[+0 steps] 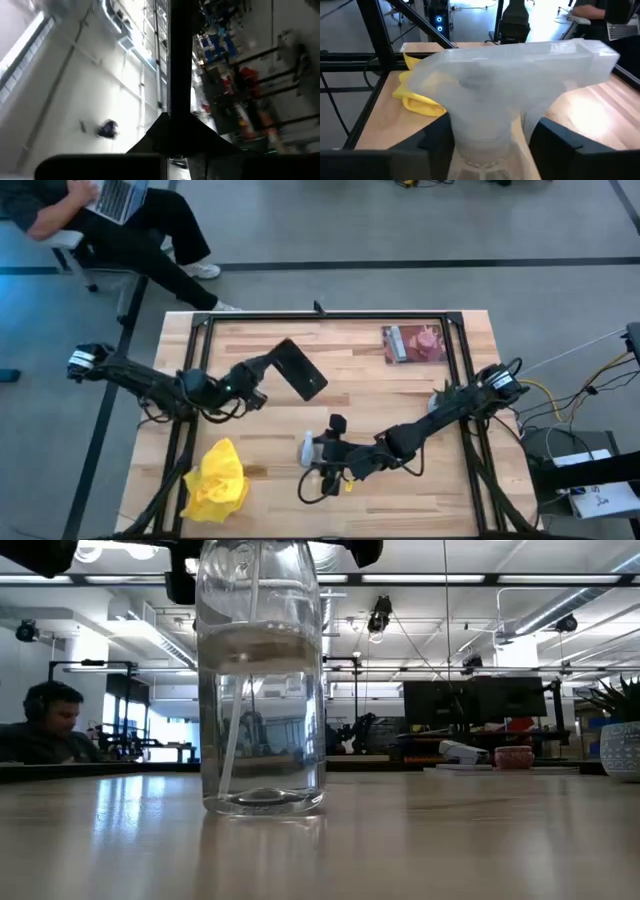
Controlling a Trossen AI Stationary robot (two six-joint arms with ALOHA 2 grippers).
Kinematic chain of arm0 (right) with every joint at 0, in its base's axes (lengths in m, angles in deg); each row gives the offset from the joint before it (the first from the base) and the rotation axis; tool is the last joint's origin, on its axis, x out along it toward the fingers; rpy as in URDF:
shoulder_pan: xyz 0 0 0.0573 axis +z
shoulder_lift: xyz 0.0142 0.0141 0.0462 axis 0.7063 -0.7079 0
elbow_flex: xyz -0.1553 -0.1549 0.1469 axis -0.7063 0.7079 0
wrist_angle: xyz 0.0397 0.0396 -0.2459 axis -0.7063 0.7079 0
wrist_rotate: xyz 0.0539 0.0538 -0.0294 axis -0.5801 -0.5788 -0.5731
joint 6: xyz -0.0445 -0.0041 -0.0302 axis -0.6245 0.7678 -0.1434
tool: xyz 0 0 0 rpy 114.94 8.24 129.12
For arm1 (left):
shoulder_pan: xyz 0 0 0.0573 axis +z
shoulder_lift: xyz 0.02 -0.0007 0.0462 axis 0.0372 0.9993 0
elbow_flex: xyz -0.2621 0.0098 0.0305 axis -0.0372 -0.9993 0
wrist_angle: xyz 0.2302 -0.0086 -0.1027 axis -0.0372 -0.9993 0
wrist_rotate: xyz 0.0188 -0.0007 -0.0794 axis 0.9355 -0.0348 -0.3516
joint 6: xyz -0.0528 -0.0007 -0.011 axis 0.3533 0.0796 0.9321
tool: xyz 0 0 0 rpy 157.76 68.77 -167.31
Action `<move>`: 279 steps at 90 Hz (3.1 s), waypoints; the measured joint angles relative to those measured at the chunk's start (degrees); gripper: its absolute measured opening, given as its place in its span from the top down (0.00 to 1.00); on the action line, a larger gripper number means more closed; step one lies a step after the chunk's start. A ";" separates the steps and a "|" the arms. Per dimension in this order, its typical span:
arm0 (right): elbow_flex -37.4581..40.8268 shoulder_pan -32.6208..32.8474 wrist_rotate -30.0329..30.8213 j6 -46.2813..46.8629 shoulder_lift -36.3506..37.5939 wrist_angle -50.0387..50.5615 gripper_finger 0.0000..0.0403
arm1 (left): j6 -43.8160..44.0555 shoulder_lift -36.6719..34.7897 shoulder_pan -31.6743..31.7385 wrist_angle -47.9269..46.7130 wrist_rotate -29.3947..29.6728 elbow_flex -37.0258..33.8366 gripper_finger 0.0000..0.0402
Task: Apply microfiber cloth
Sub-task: Spray the black cellphone with the spray bottle
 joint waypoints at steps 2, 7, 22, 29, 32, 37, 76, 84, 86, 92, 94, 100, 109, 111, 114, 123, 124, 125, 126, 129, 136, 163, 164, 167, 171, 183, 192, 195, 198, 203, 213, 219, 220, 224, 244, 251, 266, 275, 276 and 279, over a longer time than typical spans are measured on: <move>-0.10 0.00 0.00 -0.51 0.00 0.12 0.41 | 3.01 -0.25 0.37 -0.89 0.07 -0.29 0.97; -0.42 0.00 0.01 -1.49 0.00 0.25 0.37 | 12.07 -0.34 0.94 -3.29 0.37 -0.55 0.97; -1.14 0.00 0.61 -5.21 0.20 0.28 0.28 | 41.86 0.25 1.02 -11.57 4.05 -0.57 0.97; -1.27 0.16 2.88 -6.54 0.86 0.33 0.27 | 51.16 0.68 1.10 -18.83 5.95 -0.60 0.97; -1.27 0.17 3.56 -7.03 1.05 0.46 0.27 | 54.90 0.86 1.10 -22.08 6.10 -0.61 0.97; -1.29 0.33 4.57 -7.69 1.05 0.84 0.27 | 61.44 1.18 1.06 -26.88 5.93 -0.62 0.97; -1.42 2.15 6.30 -8.58 3.37 8.69 0.35 | 94.95 5.65 -2.92 -43.48 4.03 -0.68 0.97; -1.42 3.38 9.75 -8.19 4.40 12.16 0.34 | 98.67 6.49 -4.01 -43.46 3.82 -0.68 0.97; -1.41 3.65 10.67 -7.89 4.72 13.17 0.33 | 99.43 6.65 -4.24 -43.62 3.82 -0.68 0.97; -1.40 4.34 12.79 -6.19 5.59 16.40 0.32 | 101.04 7.11 -4.76 -43.86 3.85 -0.68 0.97; -1.40 4.50 13.38 -5.36 5.84 17.44 0.31 | 101.50 7.27 -4.87 -43.82 3.87 -0.68 0.97; -1.31 5.07 14.98 -3.15 6.92 21.05 0.30 | 102.71 7.69 -4.93 -43.82 3.87 -0.68 0.97; -1.29 5.29 15.35 1.06 8.56 26.91 0.31 | 103.97 8.29 -4.93 -43.80 3.87 -0.68 0.97; -1.29 5.29 15.32 2.35 9.06 28.52 0.31 | 104.12 8.39 -4.93 -43.84 3.85 -0.68 0.97; -1.27 5.29 15.16 4.25 9.75 30.90 0.32 | 104.39 8.50 -4.93 -43.84 3.87 -0.68 0.97; -1.25 5.29 15.16 8.75 11.57 36.78 0.33 | 105.42 8.64 -4.93 -43.79 3.87 -0.68 0.97; -1.25 5.29 15.03 9.06 11.78 37.41 0.33 | 105.63 8.64 -4.93 -43.81 3.87 -0.68 0.97; -1.23 5.29 14.97 9.55 11.99 38.00 0.34 | 105.85 8.64 -4.93 -43.84 3.87 -0.68 0.97; -1.22 5.29 14.91 9.89 12.21 38.58 0.34 | 106.05 8.64 -4.93 -43.84 3.87 -0.68 0.97; -1.18 5.31 14.77 10.38 12.90 40.20 0.34 | 106.67 8.64 -4.93 -43.78 3.88 -0.68 0.97; -1.10 5.29 14.53 12.03 14.38 43.66 0.34 | 109.17 8.64 -4.93 -43.80 3.87 -0.68 0.97; -1.14 5.27 15.10 16.95 18.66 51.09 0.30 | 113.73 8.72 -4.93 -43.78 2.70 -0.68 0.97; -1.14 5.27 15.08 17.11 18.75 51.28 0.30 | 113.81 8.76 -4.93 -43.77 2.67 -0.68 0.97; -1.12 5.27 15.03 17.40 19.02 51.90 0.29 | 113.92 8.87 -4.93 -43.76 2.41 -0.68 0.97; -1.12 5.27 15.02 17.61 19.16 52.25 0.28 | 114.07 9.07 -4.92 -43.82 1.91 -0.68 0.97; -1.12 5.31 14.77 17.26 19.52 52.30 0.24 | 115.39 9.69 -4.93 -43.77 1.35 -0.68 0.97; -1.97 5.41 14.63 15.83 20.68 53.50 0.22 | 117.40 10.18 -4.93 -43.84 1.31 -0.68 0.97; -2.68 5.42 14.64 15.36 21.12 53.85 0.22 | 118.50 10.20 -4.93 -43.86 1.29 -0.68 0.97; -3.35 5.42 14.66 14.33 21.65 53.99 0.21 | 119.37 10.17 -4.93 -43.86 1.31 -0.68 0.97; -4.46 5.42 14.69 12.35 22.49 54.19 0.21 | 120.56 10.17 -5.12 -43.79 1.33 -0.68 0.97; -6.93 5.42 15.69 7.70 23.00 52.88 0.22 | 121.39 10.04 -6.08 -43.86 1.33 -0.49 0.97; -7.43 5.42 16.13 3.42 22.99 48.91 0.22 | 122.47 9.96 -6.59 -44.24 1.29 -0.01 0.97; -7.44 5.42 16.10 2.56 22.98 47.94 0.23 | 122.73 9.94 -6.70 -44.51 1.28 0.13 0.97; -7.46 5.38 15.36 -1.04 22.69 43.87 0.23 | 123.81 9.79 -7.13 -46.30 1.13 0.82 0.97; -7.43 5.06 7.82 -9.91 19.39 30.97 0.29 | 131.71 9.68 -10.03 -59.84 -1.39 6.45 0.97; -7.43 5.16 4.78 -10.09 18.03 27.92 0.31 | 132.58 9.61 -12.16 -61.02 -3.81 7.46 0.97; -7.41 5.74 -1.70 -9.66 14.36 24.67 0.36 | 136.84 9.30 -18.17 -62.38 -9.47 9.81 0.97; -7.41 6.22 -1.97 -8.25 12.66 23.76 0.39 | 141.60 9.30 -23.21 -67.30 -10.44 12.12 0.97; -7.41 6.26 -1.96 -8.15 12.46 23.73 0.40 | 142.14 9.30 -23.79 -68.02 -10.67 12.42 0.97; -7.41 6.45 -1.97 -7.62 11.83 23.74 0.41 | 143.84 9.30 -25.49 -70.31 -11.53 13.34 0.97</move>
